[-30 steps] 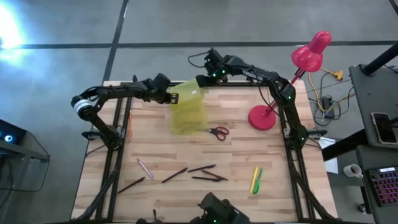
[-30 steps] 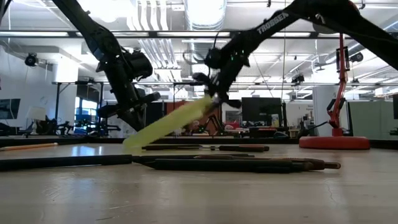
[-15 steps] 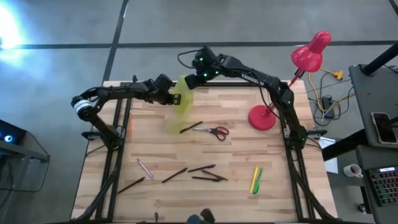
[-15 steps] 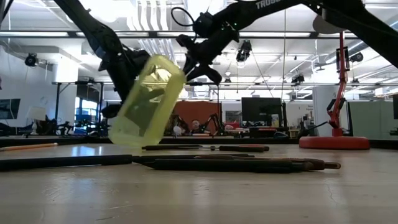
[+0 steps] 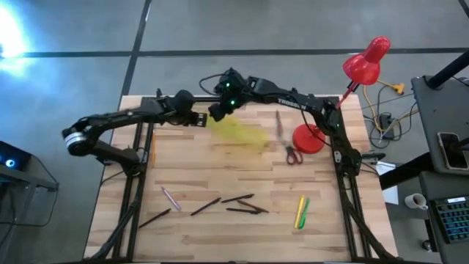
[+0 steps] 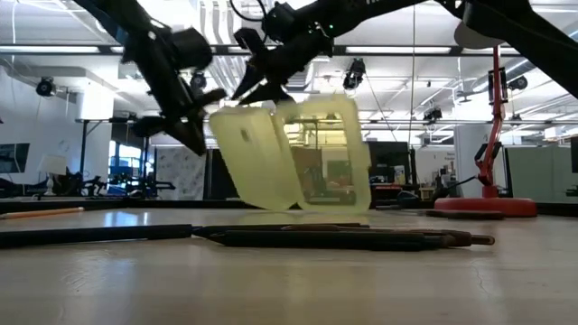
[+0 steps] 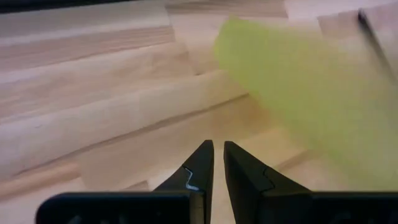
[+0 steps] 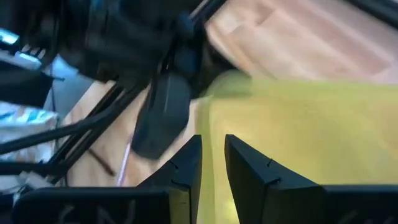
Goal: Pick & place school supplies into a supply box
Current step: Prepare the supply box on the top middle, then put the black pen into the supply box
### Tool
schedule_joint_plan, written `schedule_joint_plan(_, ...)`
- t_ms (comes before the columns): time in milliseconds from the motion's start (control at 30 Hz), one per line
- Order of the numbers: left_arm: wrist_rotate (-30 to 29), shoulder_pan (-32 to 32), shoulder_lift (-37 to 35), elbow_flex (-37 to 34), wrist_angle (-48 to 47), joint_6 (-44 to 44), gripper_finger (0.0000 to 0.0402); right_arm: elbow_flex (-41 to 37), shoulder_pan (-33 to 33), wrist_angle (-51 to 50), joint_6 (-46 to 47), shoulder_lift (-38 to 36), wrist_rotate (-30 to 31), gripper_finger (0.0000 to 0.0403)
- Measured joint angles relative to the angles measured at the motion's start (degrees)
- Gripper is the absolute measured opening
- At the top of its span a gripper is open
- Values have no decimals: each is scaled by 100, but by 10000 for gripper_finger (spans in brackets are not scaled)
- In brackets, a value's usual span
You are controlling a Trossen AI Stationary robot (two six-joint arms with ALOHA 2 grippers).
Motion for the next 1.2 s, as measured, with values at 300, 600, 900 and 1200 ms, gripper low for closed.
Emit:
schedule_joint_plan(300,-306,6,-1475,-394,-296,-614,22,-16,360,50,-16,0,-388,64)
schedule_joint_plan(600,-382,-111,-2081,-947,-295,-1209,22,31,120,-756,-858,-233,-50,63)
schedule_joint_plan(900,-361,-631,-2100,-1184,200,-1316,22,32,-69,-3811,-3150,-401,4069,71)
schedule_joint_plan(1200,-317,-667,-2100,-1214,413,-1367,22,-781,-1266,-4263,-3592,-216,4298,155)
